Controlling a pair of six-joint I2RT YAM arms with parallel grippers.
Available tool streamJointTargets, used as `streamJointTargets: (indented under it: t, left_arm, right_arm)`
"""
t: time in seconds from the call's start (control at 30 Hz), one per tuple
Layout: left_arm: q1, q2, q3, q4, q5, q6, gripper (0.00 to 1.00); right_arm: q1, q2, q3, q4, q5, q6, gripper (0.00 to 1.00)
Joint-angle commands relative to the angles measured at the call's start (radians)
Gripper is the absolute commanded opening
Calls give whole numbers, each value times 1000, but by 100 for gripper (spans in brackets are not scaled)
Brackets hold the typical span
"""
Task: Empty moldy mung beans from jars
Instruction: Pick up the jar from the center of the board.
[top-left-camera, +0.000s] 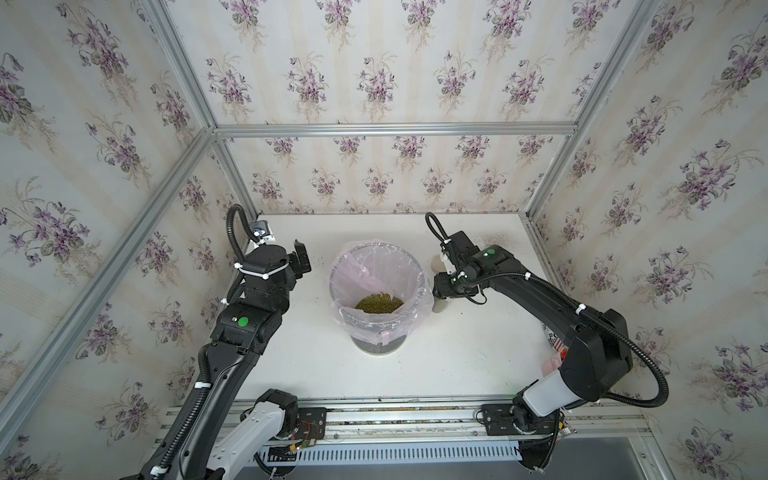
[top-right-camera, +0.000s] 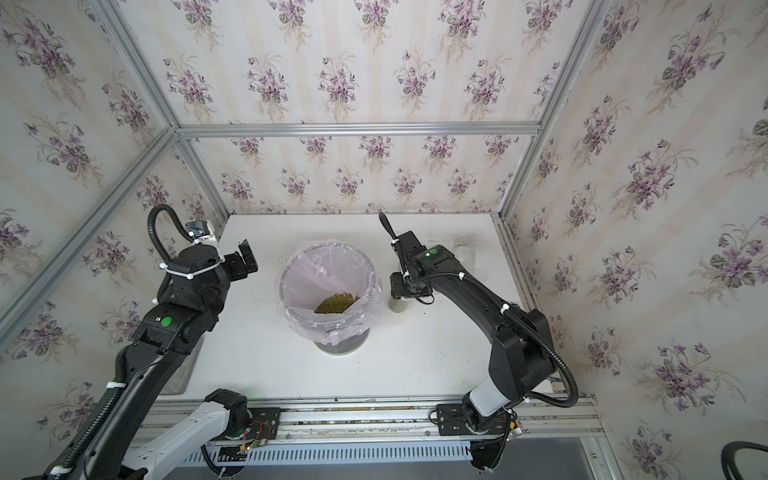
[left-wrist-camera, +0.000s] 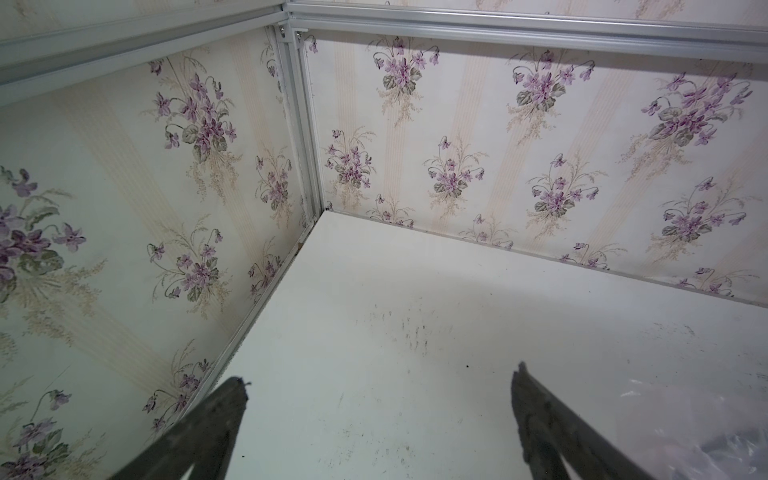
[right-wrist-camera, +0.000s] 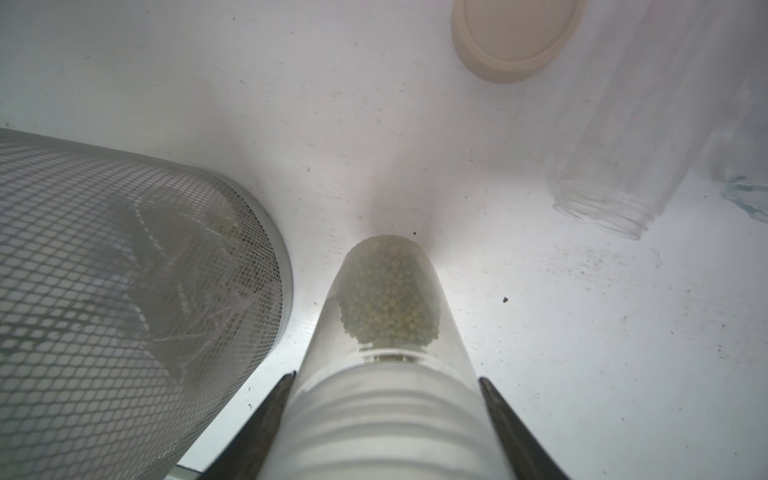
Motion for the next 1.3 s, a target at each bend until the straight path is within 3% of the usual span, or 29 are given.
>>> streamJointTargets:
  t: [0.0,1.27]
  left_arm:
    - [0,-2,8,8,-17,-6,99]
    - [3,-4,9,7,6,8,100]
  right_arm:
    - [-38,-4,17,-8,-12,-6,51]
    - [-86,-11,160,-46,-52,-39,47]
